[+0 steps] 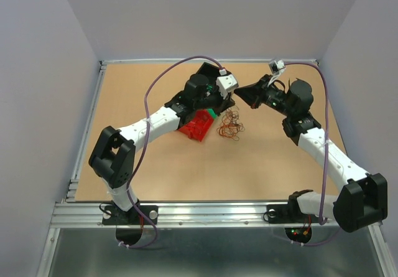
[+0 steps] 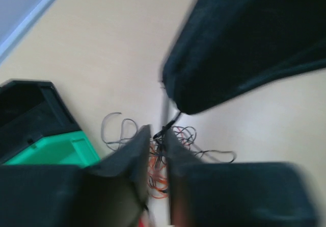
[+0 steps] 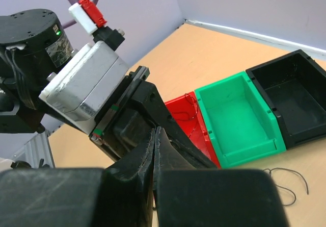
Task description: Untangle the cables
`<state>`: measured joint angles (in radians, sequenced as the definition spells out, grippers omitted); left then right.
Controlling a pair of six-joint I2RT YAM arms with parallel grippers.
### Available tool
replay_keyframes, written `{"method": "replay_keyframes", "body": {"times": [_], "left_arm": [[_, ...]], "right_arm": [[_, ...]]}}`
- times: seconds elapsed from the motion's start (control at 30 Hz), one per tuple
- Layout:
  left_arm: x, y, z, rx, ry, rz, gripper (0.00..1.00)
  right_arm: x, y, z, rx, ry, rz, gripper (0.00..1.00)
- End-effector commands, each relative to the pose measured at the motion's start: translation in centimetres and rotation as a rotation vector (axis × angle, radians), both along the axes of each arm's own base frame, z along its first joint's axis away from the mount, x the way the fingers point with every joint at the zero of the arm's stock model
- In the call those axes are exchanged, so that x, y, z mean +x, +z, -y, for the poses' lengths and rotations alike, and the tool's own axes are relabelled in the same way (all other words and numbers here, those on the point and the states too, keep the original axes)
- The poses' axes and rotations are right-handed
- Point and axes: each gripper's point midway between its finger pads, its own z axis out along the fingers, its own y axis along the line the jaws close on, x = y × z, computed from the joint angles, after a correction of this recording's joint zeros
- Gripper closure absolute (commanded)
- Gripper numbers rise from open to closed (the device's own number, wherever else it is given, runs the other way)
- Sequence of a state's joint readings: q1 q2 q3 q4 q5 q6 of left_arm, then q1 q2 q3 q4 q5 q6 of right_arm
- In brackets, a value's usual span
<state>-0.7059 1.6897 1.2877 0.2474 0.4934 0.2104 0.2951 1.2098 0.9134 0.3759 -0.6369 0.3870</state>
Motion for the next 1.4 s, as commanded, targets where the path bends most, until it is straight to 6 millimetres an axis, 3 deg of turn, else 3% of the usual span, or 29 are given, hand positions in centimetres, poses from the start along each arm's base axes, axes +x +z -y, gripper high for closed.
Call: {"method": "replay_keyframes", "body": {"times": [0.0,0.03,0.13,0.17,0.27,0.37,0.4,0.67,0.77,1.03,1.23,1.33,1.37], "left_arm": [[1.0,3.1,0.5,-0.054,0.031,0.045,1.00],[1.0,3.1,0.4,-0.053,0.036,0.044,1.00],[0.4,4.1,0.0,-0.072,0.033,0.055,1.00],[0.2,4.8,-0.2,-0.084,0.036,0.064,1.00],[-0.5,6.2,-0.6,-0.107,0.032,0.066,1.00],[-1.3,7.9,-1.0,-0.125,0.016,0.076,1.00],[-1.5,8.2,-1.1,-0.127,0.011,0.074,1.00],[-3.9,11.8,-2.0,-0.172,-0.038,0.106,1.00],[-4.3,12.4,-2.1,-0.178,-0.051,0.105,1.00],[-4.4,13.2,-1.6,-0.175,-0.073,0.090,1.00],[-3.9,15.8,-1.8,-0.180,-0.049,0.128,1.00],[-2.9,18.3,-2.3,-0.192,0.013,0.155,1.00],[-2.5,18.8,-2.5,-0.195,0.038,0.157,1.00]], "right_arm": [[-1.3,2.8,0.1,0.037,0.022,0.099,0.99],[-1.3,2.7,0.2,0.035,0.015,0.102,0.98],[-1.1,1.4,1.0,0.026,-0.043,0.090,0.64],[-1.3,0.6,1.3,0.016,-0.057,0.085,0.49],[-0.9,-0.7,1.9,-0.013,-0.104,0.098,0.37],[-1.3,-1.9,1.9,-0.016,-0.092,0.148,0.36],[-1.4,-3.3,1.7,-0.025,-0.076,0.134,0.36],[0.9,-5.1,-0.3,-0.032,0.013,0.134,0.43],[1.8,-5.2,-1.1,-0.016,0.051,0.134,0.45],[1.8,-6.1,-2.9,-0.005,0.131,0.132,0.45],[1.9,-7.5,-3.5,-0.013,0.161,0.095,0.65],[2.6,-7.3,-3.2,-0.001,0.117,0.079,0.96],[3.0,-7.3,-2.9,-0.001,0.083,0.069,0.99]]}}
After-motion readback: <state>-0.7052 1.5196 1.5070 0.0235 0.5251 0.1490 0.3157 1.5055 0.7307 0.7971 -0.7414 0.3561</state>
